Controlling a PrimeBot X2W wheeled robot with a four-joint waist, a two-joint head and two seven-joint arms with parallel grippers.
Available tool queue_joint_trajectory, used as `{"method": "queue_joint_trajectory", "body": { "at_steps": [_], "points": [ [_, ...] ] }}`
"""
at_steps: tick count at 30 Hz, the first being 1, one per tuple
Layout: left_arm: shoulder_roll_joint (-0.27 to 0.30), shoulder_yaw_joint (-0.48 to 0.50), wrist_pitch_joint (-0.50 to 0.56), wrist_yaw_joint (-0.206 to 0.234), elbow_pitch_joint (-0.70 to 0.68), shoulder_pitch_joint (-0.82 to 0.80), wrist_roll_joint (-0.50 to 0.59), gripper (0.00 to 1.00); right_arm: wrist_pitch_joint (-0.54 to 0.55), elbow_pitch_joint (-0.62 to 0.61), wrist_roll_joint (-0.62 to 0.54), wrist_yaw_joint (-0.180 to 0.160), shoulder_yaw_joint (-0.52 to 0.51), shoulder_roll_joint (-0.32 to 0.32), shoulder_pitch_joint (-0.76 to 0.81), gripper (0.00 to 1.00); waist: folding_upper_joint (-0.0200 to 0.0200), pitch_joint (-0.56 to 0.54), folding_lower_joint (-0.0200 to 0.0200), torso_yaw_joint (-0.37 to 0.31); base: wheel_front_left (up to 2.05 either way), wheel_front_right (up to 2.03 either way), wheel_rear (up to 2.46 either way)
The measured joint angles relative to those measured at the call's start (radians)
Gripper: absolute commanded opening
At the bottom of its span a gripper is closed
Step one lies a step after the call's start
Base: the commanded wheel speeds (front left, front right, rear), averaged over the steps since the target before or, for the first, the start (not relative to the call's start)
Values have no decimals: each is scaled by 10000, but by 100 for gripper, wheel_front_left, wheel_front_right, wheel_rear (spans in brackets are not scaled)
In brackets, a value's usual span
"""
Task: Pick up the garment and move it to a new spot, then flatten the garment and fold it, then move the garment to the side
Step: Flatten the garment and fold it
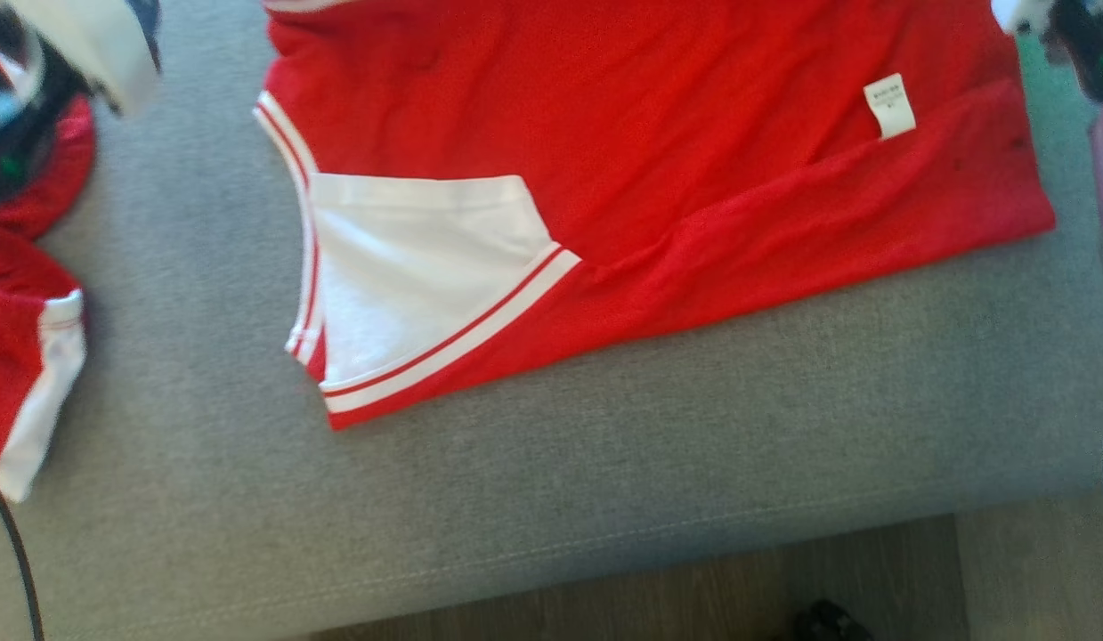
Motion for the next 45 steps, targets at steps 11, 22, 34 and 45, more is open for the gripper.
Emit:
{"method": "queue_joint_trajectory", "body": {
  "at_steps": [11,22,34,45],
  "points": [
    [1588,-4,13,1695,-4000,2095,-997,0,485,-1693,1864,0,1304,-1312,1946,0,0,-686,0,515,0,0,0],
    [2435,-401,-232,3296,-6734,4284,-1609,0,1373,-3962,2673,0,1216,-2165,4701,0,0,-966,0,704,0,0,0],
    [1597,-997,-752,3797,-6303,6073,-2004,0,2322,-5565,2242,0,351,-1818,6644,0,0,-1233,0,718,0,0,0],
    [58,322,-968,4397,-5127,7506,-2199,100,947,-5864,999,0,-1221,-497,7461,100,0,-1937,0,724,0,0,0]
  ]
}}
